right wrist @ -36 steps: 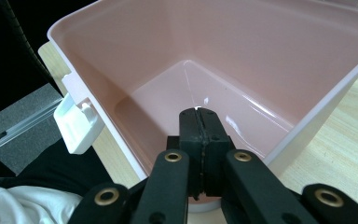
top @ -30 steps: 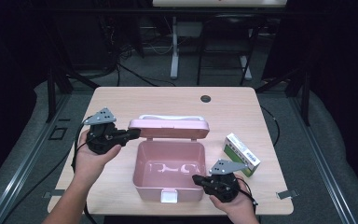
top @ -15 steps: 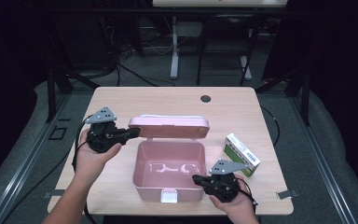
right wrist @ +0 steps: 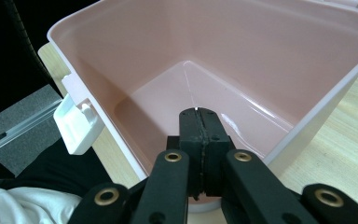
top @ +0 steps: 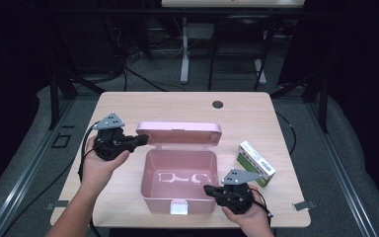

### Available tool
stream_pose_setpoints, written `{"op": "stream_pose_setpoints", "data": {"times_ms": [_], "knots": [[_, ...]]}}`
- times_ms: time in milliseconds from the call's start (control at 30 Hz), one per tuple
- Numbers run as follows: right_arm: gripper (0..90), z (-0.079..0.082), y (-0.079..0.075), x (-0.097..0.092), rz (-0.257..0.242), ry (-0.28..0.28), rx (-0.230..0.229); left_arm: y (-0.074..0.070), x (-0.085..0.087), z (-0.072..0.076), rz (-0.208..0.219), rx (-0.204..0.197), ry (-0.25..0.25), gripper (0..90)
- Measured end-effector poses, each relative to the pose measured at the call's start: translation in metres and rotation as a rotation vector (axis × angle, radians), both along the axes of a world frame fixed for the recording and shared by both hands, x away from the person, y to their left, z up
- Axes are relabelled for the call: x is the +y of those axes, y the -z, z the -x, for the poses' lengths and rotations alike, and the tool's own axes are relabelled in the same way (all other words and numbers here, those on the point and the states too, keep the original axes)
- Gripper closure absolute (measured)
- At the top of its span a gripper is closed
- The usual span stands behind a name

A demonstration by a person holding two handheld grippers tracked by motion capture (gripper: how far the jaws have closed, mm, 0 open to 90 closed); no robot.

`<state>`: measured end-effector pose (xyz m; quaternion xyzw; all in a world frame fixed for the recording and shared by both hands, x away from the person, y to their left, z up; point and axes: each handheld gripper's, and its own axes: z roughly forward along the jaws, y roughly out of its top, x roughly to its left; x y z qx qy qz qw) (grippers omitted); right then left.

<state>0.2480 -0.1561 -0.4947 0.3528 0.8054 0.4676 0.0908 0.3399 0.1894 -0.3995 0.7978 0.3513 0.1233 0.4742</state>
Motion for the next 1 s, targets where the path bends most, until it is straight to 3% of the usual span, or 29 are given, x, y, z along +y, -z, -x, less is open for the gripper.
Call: {"op": "stream_pose_setpoints", "data": {"times_ms": [1000], "knots": [[89.9, 0.000, 0.001, -0.001, -0.008, 0.000, -0.003, 0.017, 0.006, -0.010, 0.000, 0.031, -0.043, 89.1]]}}
